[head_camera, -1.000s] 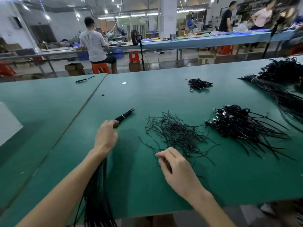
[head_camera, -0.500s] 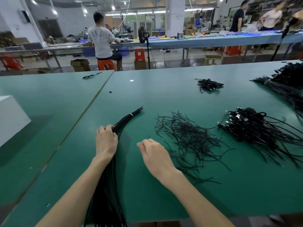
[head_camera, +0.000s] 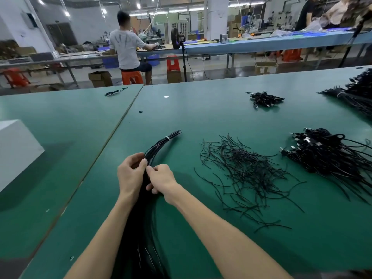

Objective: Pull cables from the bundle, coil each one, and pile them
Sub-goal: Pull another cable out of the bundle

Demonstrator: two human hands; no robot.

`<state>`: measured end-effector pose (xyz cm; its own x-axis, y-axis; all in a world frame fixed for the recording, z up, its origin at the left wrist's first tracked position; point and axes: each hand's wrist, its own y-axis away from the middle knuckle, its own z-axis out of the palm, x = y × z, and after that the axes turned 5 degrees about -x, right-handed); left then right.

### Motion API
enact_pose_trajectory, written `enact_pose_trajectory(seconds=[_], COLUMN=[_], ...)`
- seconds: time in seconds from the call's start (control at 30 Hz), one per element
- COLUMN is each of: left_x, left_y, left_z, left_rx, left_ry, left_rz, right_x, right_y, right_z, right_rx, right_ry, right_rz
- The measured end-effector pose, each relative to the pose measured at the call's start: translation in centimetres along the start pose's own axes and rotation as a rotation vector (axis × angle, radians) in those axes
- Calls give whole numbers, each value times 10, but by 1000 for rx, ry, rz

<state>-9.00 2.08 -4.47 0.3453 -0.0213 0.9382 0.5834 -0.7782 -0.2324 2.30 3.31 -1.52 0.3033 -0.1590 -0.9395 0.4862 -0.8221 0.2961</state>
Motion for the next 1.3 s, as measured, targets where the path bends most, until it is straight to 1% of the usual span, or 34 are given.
enact_pose_trajectory(seconds=[0.13,0.3,0.37,0.43,0.5,0.57,0.67,0.77,0.87,0.93,1.03,1.13,1.2,1.3], left_x=[-1,-3,-2,0,-1,-1,-2,-5,-7,-7,-5,0,8,18], left_y=[0,0,1,0,-1,-2,0,1,1,1,3,1,-4,-19], left_z=[1,3,3,5,8,12,13,16,21,24,27,31,36,50], left_rx=[-41,-82,-82,-109,-167,-216,-272,-326,-316,-320,-283,-265,-335,-595], left_ry=[74,51,19,-68,-149,-211,-305,-464,-682,-792,-868,-920,-876,-870], left_rz=[0,-11,3,35,70,82,130,214,211,199,217,306,364,491], right_x=[8,14,18,21,22,22,24,22,17,13,13,22,32,46], right_y=[-6,-3,-1,2,5,7,13,23,35,43,54,57,54,50], right_z=[1,3,0,-3,-9,-16,-29,-41,-53,-63,-74,-76,-76,-74], right_rx=[51,101,129,170,247,289,308,340,392,410,361,273,241,227], right_ry=[-118,-263,-255,-159,74,197,208,74,-55,-76,10,154,210,253], right_rz=[-11,-85,-120,-189,-304,-379,-424,-454,-486,-516,-588,-575,-530,-486])
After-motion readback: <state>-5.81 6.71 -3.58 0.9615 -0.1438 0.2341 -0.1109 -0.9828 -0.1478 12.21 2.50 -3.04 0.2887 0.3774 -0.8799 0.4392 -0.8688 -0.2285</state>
